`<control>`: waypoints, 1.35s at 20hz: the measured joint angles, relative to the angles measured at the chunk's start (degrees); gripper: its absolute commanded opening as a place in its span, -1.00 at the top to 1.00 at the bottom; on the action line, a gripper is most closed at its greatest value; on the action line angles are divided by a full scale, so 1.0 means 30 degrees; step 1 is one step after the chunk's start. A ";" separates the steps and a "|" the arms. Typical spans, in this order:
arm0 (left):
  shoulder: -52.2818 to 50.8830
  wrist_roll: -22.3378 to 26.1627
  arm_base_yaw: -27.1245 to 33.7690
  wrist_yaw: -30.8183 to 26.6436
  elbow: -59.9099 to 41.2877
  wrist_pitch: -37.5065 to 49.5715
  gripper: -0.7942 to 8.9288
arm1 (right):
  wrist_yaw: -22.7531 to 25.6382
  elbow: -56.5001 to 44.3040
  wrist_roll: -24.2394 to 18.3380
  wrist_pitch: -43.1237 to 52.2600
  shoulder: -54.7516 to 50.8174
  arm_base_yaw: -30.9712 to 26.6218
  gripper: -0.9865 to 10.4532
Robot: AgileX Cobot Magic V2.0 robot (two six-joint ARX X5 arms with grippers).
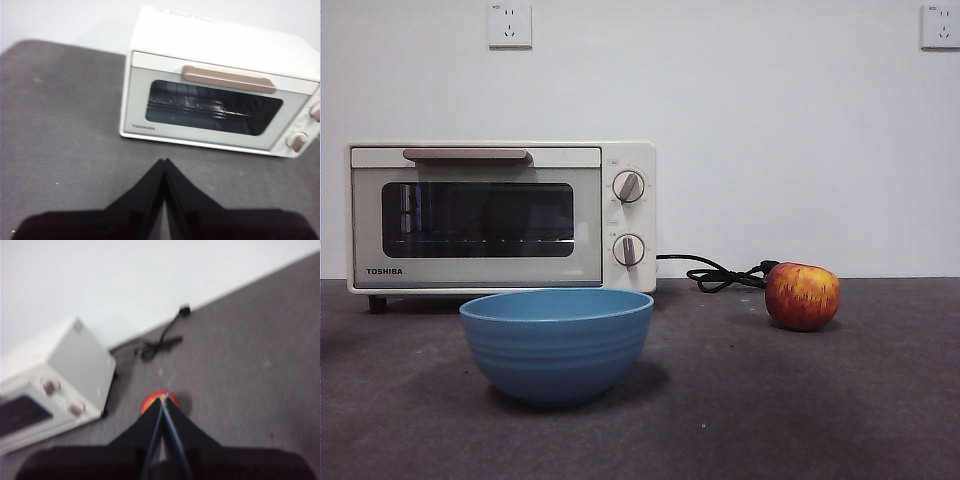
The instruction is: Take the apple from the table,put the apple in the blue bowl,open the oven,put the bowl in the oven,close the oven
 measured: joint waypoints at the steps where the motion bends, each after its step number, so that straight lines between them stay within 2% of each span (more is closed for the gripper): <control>1: 0.0634 0.0000 0.0000 0.0226 0.0750 -0.0532 0.84 | -0.0124 0.0758 -0.0270 -0.0838 0.0736 0.0000 0.83; 9: 0.5122 0.0000 0.0000 0.1224 0.6076 -0.5202 0.85 | -0.0204 0.6339 -0.2011 -0.7708 0.6244 0.0000 0.83; 15: 0.7271 0.0401 0.0000 0.1333 0.7970 -0.8634 0.85 | -0.0619 0.8969 -0.2259 -0.8612 0.9646 0.0000 0.83; 20: 0.7650 0.1362 0.0000 0.2397 0.7970 -1.0178 0.85 | -0.3475 1.2050 -0.3920 -0.9464 1.3500 0.0153 0.83; 25: 0.7657 0.1690 -0.0007 0.3665 0.7970 -1.0171 0.84 | -0.3257 1.5599 -0.5282 -1.1198 1.7456 0.1705 0.82; 27: 0.7701 0.1719 -0.0007 0.3832 0.7970 -1.0178 0.84 | -0.2645 1.6866 -0.5654 -1.1300 1.8848 0.2616 0.82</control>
